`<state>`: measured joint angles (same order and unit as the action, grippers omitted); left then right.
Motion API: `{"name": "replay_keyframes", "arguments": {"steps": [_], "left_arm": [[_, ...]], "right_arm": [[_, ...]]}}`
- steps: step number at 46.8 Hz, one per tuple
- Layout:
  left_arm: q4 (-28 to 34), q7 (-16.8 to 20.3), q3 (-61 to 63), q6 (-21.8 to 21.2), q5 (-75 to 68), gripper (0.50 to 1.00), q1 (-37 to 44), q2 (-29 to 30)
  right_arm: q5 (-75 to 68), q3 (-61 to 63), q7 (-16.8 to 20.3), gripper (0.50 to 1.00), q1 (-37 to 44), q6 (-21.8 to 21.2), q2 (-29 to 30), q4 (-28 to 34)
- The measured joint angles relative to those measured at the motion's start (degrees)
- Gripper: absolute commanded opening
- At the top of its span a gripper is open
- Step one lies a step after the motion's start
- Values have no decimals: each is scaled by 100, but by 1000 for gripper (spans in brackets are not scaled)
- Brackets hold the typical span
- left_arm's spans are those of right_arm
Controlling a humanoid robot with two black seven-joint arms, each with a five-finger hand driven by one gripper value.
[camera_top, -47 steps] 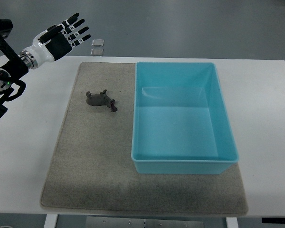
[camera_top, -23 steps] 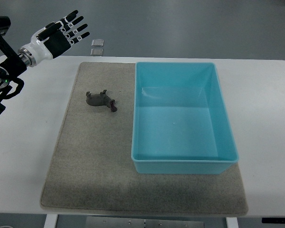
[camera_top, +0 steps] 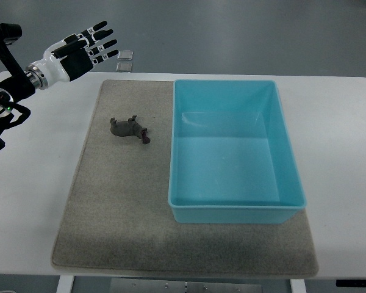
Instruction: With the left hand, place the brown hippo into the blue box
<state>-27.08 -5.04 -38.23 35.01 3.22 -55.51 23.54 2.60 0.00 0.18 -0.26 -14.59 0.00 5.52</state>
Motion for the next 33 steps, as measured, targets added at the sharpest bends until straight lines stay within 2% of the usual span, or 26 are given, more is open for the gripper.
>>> {"name": "replay_keyframes", "arguments": {"steps": [6,13,20,27,33], "left_arm": [[-235,682,0,-4,-1241,999,-25,87],[-484,1129,0,-60,-2588,999,-33,188],[-782,1324,0,-64,-3610,999,-39,421],[-1165,1347,0,-70,-4699,999,-43,676],[-1238,1348,0,-122,-5533,999,-158,703]], "right_arm": [[0,0,0,936,0,0,0,0],[0,0,0,936,0,0,0,0],[0,0,0,936,0,0,0,0],[1,0,-1,936,0,0,0,0],[0,0,0,936,0,0,0,0]]}}
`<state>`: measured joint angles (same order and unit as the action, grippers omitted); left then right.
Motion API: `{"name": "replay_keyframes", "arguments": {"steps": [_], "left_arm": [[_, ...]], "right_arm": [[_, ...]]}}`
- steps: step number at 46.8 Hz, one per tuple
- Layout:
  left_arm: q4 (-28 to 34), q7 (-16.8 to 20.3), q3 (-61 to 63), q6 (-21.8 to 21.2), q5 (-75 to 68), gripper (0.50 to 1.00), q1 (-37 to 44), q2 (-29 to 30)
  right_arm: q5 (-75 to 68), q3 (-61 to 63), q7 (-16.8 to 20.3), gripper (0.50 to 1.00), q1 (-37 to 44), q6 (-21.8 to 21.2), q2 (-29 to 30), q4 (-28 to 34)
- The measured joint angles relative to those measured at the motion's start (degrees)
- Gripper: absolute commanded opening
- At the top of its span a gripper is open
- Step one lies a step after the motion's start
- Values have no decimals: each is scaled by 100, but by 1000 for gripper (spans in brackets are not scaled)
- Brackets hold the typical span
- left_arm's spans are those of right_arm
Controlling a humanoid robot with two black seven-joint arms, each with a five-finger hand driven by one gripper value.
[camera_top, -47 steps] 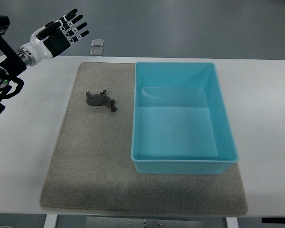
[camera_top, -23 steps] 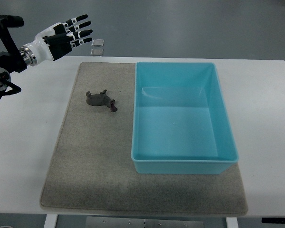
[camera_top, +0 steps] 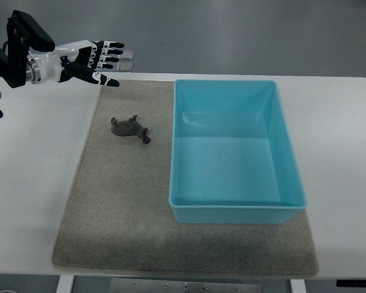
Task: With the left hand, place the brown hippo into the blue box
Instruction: 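Move the left hand over the brown hippo and lower fingers toward it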
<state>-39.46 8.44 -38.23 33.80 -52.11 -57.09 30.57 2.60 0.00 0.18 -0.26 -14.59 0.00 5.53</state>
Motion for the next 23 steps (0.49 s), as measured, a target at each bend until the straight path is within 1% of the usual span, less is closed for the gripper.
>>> {"name": "replay_keyframes", "arguments": {"steps": [4,8,14,19,23], "left_arm": [[-44,0,0,-123,-466,999,-37,-1],[-252,0,1,-345,-991,999,-34,-1],[-650,0,62,-877,-1951,999,15,-1],[-706,10,490,-1358,-2505,999,-23,-11],[-717,76,946,-1661,-2629,999,-167,-14]], "right_arm": [[0,0,1,936,0,0,0,0],[1,0,0,936,0,0,0,-1],[1,0,-1,936,1,0,0,-1],[1,0,1,936,0,0,0,-1],[1,0,-1,936,0,0,0,0]]}}
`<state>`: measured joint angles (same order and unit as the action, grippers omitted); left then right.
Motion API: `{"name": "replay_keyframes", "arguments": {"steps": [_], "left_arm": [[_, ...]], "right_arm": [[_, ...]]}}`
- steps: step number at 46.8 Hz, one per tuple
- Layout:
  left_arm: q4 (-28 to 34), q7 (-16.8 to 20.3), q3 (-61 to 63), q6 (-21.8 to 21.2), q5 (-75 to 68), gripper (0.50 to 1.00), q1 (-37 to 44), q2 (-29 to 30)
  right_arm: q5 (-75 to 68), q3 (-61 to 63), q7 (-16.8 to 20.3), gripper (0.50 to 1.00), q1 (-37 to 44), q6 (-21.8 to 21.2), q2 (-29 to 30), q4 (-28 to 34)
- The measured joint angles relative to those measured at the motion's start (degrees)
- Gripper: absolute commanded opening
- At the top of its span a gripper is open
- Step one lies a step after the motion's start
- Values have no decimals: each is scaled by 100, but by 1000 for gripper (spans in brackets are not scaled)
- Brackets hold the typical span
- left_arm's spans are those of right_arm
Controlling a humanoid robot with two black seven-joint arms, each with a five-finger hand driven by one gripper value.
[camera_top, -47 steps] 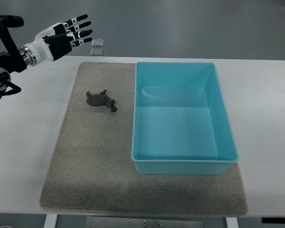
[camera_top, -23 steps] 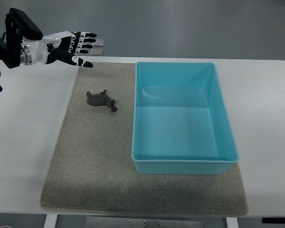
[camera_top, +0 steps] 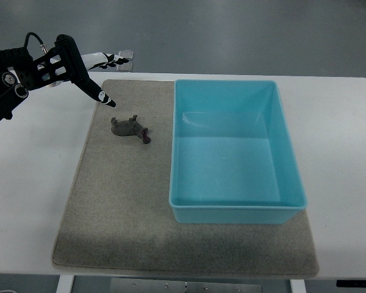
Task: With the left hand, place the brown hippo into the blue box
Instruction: 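Move the left hand over the brown hippo and lower fingers toward it, then close the left hand fingers around the brown hippo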
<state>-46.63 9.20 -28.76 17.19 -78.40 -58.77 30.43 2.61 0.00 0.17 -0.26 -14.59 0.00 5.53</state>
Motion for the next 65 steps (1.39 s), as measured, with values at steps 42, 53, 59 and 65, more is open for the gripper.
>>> {"name": "replay_keyframes", "arguments": {"steps": [42,53,59,65], "left_arm": [[-1630,30,990,-58,-26,996,-74,880],[-1715,31,1210,-58,-39,996,-87,818],[-1706,31,1329,-58,-53,994,-77,722],[-1633,22,1342,-92,-250,994,-49,658]], "right_arm": [[-1,0,0,936,0,0,0,-1],[0,0,1,936,0,0,0,0],[1,0,0,936,0,0,0,0],[3,0,2,936,0,0,0,-2]]}}
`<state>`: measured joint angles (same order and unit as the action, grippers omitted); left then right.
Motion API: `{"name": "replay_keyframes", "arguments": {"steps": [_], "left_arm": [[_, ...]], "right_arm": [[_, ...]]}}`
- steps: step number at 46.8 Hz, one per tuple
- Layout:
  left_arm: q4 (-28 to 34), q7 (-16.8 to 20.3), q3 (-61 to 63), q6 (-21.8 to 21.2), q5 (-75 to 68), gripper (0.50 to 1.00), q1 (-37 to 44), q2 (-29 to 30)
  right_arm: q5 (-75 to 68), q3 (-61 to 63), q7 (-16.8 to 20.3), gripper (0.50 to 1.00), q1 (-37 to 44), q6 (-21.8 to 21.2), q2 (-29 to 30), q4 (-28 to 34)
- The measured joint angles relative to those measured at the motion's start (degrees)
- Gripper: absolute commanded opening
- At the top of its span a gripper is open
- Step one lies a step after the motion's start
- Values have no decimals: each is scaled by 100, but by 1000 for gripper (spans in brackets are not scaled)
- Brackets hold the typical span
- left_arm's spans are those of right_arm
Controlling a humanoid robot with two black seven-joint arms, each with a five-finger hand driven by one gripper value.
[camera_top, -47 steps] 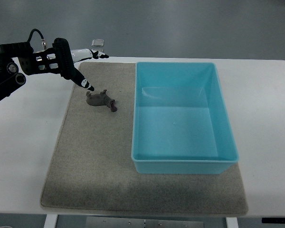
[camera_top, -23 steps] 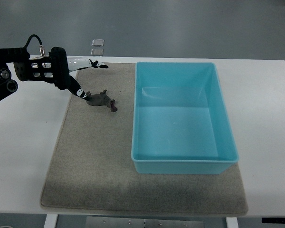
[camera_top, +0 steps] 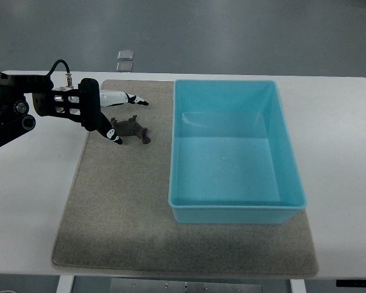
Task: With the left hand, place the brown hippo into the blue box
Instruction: 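Close the left hand fingers around the brown hippo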
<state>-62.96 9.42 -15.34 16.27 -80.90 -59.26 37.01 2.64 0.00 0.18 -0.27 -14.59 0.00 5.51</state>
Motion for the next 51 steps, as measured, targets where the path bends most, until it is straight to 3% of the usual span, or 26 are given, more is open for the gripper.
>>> {"name": "replay_keyframes", "arguments": {"steps": [25,29,32,34,47,51], "left_arm": [[352,-92,-9,-70,-469,969,11,-379],[356,-99,-9,-71,-470,896,11,-387],[354,-104,-9,-71,-471,885,11,-407],[353,-112,-9,-71,-471,849,11,-413],[352,-124,-5,-63,-471,814,11,-423],[357,-124,-4,-63,-471,771,11,-423]], "right_arm": [[-5,0,0,936,0,0,0,0],[-5,0,-1,936,0,0,0,1],[-4,0,-1,936,0,0,0,3],[-4,0,-1,936,1,0,0,3],[0,0,-1,936,0,0,0,1],[0,0,-1,936,0,0,0,0]]}}
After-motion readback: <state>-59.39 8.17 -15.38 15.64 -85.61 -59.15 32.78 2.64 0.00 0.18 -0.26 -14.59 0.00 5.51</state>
